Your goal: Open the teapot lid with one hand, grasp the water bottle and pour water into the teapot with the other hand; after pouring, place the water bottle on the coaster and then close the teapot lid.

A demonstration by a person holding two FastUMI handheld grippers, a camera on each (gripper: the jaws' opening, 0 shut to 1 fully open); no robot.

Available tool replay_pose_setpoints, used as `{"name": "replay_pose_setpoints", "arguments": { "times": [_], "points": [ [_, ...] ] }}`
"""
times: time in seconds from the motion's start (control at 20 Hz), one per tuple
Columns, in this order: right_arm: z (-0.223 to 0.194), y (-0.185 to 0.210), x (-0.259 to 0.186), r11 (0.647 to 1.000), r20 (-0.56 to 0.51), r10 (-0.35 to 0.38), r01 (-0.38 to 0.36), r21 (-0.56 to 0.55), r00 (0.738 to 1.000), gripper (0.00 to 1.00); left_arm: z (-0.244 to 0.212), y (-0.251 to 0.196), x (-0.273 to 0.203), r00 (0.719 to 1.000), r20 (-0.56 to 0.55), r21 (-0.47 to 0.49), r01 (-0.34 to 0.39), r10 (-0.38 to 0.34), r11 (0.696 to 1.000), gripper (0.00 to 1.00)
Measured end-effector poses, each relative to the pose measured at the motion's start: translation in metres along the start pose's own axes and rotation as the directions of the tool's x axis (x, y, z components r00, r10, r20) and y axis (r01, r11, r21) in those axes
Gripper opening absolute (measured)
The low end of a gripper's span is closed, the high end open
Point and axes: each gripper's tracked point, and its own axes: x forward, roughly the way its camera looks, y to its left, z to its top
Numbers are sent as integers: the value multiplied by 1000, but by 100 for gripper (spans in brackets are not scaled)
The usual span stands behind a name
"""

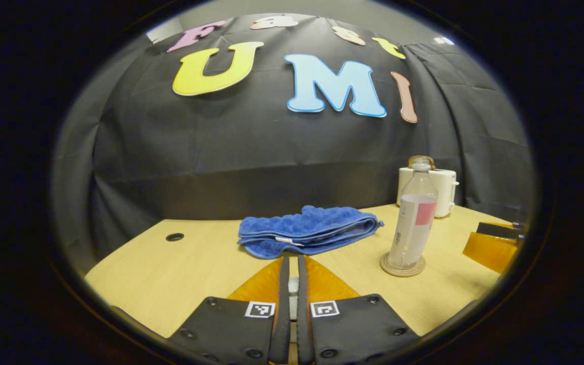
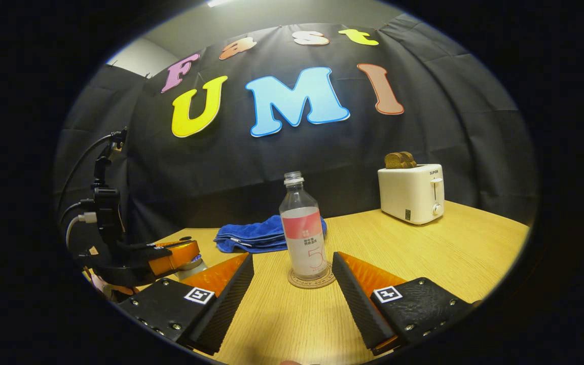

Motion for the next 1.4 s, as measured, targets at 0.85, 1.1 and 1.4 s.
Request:
{"name": "replay_pose_setpoints", "arguments": {
  "times": [0.85, 1.1, 1.4],
  "points": [
    [0, 5, -20, 990, 47, -37, 43, -131, 998, 98, 14, 1, -71, 996, 69, -12, -48, 48, 999, 25],
    [-16, 10, -49, 992, 26, -38, 41, -123, 999, 98, 4, -24, -113, 996, 81, -12, -36, 37, 999, 25],
    [-15, 14, -77, 988, 46, -37, 44, -146, 998, 98, -11, -46, -143, 997, 77, -30, -25, 27, 999, 26]
  ]
}}
